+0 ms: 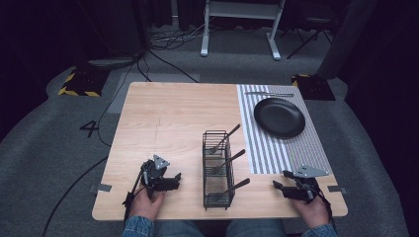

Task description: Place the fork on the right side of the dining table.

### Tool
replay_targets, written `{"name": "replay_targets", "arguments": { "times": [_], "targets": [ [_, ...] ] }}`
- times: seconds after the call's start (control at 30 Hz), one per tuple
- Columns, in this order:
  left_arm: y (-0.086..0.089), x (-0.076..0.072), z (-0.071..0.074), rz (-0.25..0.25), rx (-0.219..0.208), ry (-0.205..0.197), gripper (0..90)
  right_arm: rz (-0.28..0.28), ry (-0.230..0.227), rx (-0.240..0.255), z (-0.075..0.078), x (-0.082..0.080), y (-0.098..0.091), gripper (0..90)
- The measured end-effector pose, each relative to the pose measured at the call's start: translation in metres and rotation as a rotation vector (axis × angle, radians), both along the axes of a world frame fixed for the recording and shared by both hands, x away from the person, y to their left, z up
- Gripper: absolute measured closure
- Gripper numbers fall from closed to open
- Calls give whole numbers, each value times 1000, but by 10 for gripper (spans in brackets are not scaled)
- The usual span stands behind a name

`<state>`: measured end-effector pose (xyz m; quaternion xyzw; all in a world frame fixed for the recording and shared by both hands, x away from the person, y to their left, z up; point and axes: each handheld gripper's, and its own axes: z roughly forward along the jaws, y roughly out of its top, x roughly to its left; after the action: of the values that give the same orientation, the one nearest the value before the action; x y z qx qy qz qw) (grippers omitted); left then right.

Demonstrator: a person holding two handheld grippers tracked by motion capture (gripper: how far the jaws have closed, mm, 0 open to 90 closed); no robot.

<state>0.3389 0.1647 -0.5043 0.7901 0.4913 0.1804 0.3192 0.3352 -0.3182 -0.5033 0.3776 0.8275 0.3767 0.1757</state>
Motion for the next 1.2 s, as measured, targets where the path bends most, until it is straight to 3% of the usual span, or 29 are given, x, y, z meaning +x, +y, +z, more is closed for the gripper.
{"name": "replay_targets", "arguments": {
  "times": [0.97, 1.2],
  "targets": [
    [0, 0, 0, 0, -1, 1, 122, -3, 1, 2, 0, 0, 0, 369],
    [0, 0, 0, 0, 0, 1, 122, -14, 8, 2, 1, -1, 0, 415]
  ]
}}
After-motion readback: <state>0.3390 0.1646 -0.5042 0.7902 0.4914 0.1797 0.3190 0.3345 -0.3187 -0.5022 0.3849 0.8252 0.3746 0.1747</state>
